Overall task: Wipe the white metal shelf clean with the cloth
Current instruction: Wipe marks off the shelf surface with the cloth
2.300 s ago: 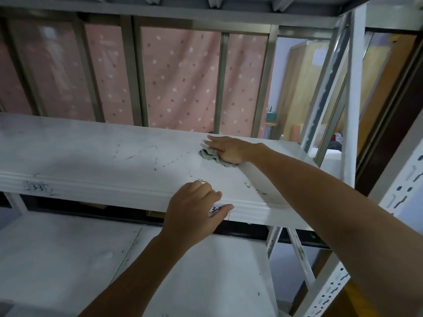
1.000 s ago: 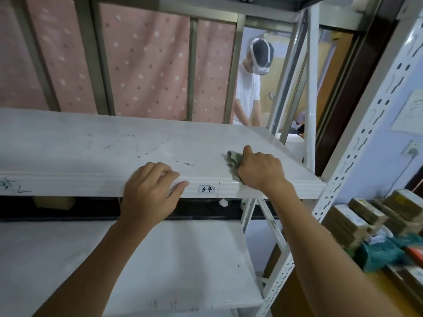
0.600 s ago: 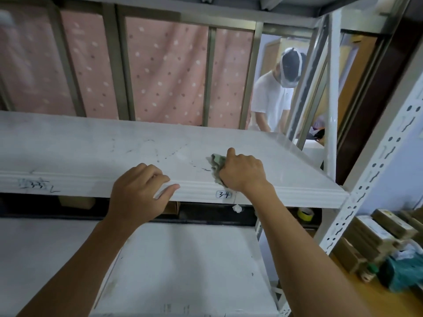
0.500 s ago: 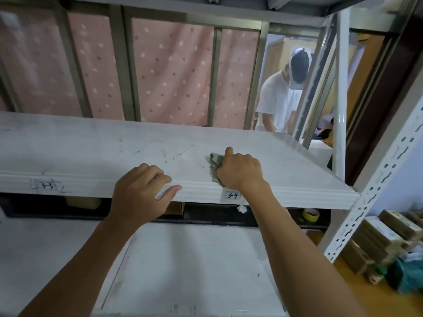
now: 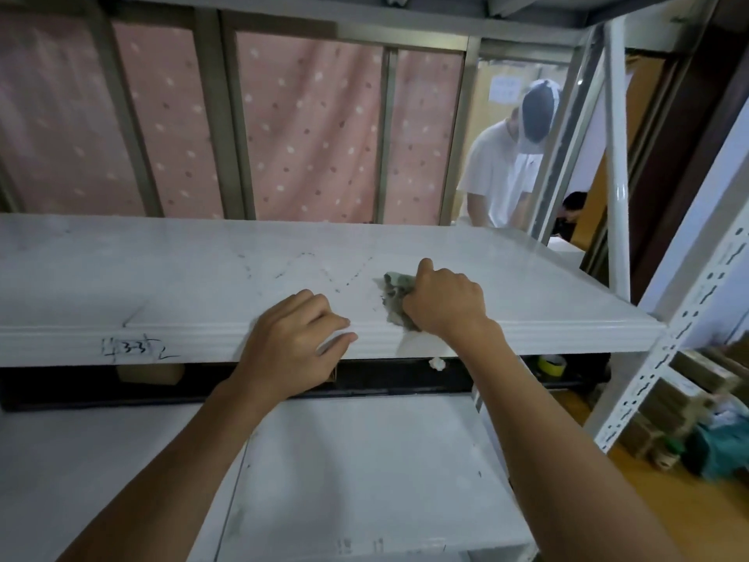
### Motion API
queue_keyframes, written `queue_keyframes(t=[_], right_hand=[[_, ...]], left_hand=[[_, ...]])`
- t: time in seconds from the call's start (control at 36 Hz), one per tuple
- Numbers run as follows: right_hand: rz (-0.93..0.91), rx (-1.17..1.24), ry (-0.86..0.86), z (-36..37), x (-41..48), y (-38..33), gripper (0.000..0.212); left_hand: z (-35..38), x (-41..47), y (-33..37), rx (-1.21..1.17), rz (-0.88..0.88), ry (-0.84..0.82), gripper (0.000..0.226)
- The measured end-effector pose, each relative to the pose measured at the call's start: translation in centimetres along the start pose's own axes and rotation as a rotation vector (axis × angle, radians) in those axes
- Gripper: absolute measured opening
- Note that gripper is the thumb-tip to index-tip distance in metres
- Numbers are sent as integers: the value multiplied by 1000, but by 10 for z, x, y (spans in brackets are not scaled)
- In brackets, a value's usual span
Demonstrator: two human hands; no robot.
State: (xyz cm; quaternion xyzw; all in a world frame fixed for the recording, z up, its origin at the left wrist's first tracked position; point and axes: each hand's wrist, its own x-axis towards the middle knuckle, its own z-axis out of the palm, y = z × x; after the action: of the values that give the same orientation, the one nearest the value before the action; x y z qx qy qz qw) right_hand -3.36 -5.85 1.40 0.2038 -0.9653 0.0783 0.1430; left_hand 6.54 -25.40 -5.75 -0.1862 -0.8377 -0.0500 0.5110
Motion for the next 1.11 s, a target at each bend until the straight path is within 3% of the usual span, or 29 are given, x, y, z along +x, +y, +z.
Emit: queue_keyframes(t=[0.25,0.58,0.89,1.11], right_hand=[[96,-26,-63,5,36,35,33],[-73,-79,-151,28,125,42,23],[-443,-67,-225,44,184,0,17],[-783,10,-255,38,137,-26,24]], left_hand=[[-4,10,-2,-95,-75,-14,24],[-6,19,-11,-248,-172,-74,27],[-5,17,-13,-271,-190,-75,24],[-7,15,-8,-196,-174,-84,22]])
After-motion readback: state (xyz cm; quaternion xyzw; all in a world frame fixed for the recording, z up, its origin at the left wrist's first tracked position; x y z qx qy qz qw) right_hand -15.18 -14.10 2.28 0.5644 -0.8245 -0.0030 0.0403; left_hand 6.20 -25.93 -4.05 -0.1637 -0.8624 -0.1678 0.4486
